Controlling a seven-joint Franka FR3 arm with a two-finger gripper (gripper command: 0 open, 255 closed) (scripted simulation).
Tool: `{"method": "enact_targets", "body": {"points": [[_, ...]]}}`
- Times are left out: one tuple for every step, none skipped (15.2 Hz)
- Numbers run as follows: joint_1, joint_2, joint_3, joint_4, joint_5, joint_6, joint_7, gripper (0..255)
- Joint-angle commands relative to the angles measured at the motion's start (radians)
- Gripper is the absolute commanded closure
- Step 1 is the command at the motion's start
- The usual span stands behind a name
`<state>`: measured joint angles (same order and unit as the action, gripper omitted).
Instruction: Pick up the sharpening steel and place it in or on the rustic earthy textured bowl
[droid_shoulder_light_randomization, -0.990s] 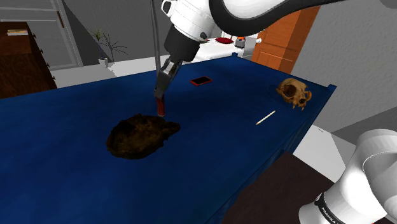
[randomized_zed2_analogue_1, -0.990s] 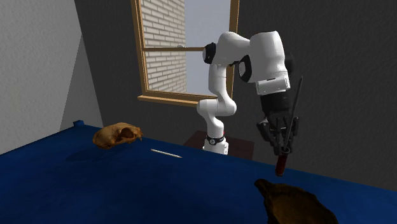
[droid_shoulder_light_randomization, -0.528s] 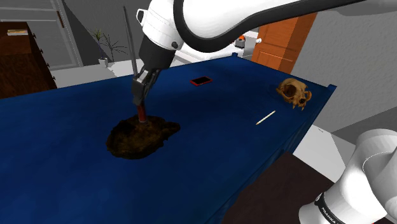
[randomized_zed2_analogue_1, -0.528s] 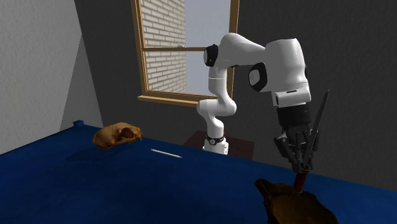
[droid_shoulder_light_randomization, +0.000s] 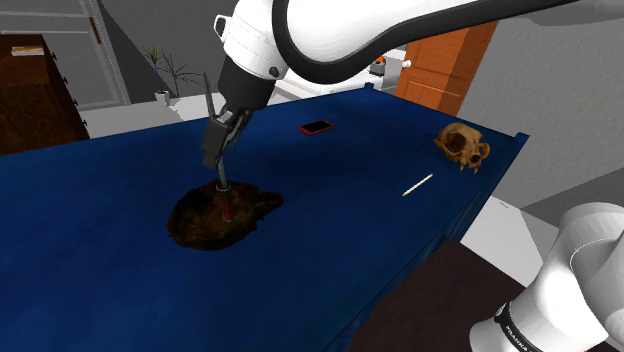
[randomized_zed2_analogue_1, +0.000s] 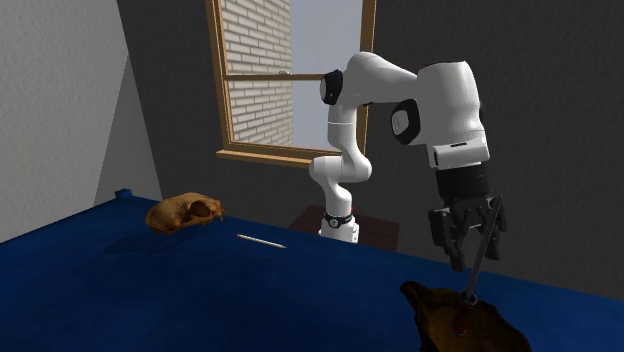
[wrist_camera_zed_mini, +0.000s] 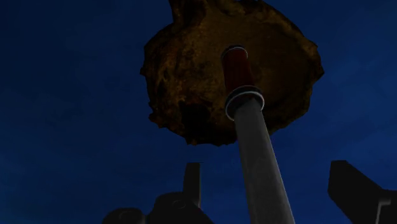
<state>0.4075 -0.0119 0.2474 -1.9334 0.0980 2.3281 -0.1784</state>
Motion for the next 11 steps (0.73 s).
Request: {"method": "enact_targets", "body": {"points": [[0.0, 0.0, 0.0, 0.0, 0.0, 0.0, 0.0, 0], [0.0, 0.0, 0.0, 0.0, 0.0, 0.0, 0.0, 0], [0.0, 0.0, 0.0, 0.0, 0.0, 0.0, 0.0, 0], [0.0, 0.0, 0.0, 0.0, 0.0, 0.0, 0.0, 0], [-0.002, -0.021, -0.002, 0.006, 0.006, -0.027, -0.004, 0], [-0.004, -0.042, -0.005, 0.014, 0.012, -0.055, -0.008, 0], [-0.006, -0.061, -0.007, 0.024, 0.017, -0.084, -0.011, 0], [-0.007, -0.075, -0.01, 0.032, 0.02, -0.106, -0.014, 0], [-0.007, -0.075, -0.01, 0.032, 0.02, -0.106, -0.014, 0], [-0.007, -0.075, -0.01, 0.032, 0.021, -0.106, -0.014, 0], [-0.007, -0.075, -0.01, 0.032, 0.02, -0.106, -0.014, 0]]}}
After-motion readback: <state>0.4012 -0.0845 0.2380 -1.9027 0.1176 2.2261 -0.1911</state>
